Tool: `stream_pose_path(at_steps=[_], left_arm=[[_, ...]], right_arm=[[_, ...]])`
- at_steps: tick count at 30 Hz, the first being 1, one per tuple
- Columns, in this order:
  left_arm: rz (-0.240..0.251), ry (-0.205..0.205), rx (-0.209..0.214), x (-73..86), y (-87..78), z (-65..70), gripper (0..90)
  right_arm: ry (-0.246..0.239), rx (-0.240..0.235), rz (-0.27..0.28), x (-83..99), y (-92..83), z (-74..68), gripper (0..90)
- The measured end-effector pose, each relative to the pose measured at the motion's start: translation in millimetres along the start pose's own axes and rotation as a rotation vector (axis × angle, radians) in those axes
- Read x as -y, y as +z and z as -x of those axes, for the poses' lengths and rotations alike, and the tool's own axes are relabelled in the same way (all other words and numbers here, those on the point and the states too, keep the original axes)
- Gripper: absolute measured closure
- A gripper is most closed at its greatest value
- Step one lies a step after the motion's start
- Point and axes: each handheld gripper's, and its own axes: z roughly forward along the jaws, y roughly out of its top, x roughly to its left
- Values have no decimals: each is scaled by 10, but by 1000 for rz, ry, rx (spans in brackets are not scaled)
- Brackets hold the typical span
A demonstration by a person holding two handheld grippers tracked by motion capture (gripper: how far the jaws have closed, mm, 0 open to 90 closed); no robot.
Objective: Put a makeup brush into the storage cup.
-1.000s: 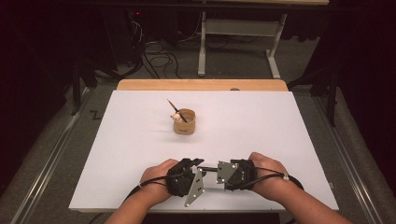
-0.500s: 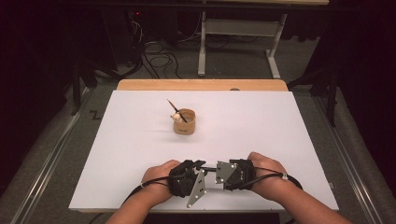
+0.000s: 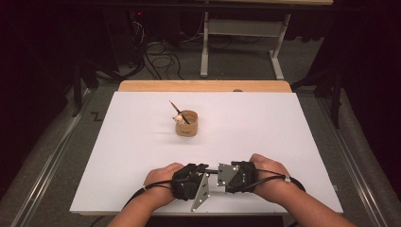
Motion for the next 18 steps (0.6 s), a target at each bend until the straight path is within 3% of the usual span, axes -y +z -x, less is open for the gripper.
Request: stream_pose_path(at_steps=[14, 18], left_arm=[[-5, 8, -1, -2, 1, 2, 751], [-10, 35, 8, -4, 9, 18, 771]], right_arm=[[-11, 6, 1, -24, -4, -2, 797], [-21, 7, -1, -26, -2, -9, 796]])
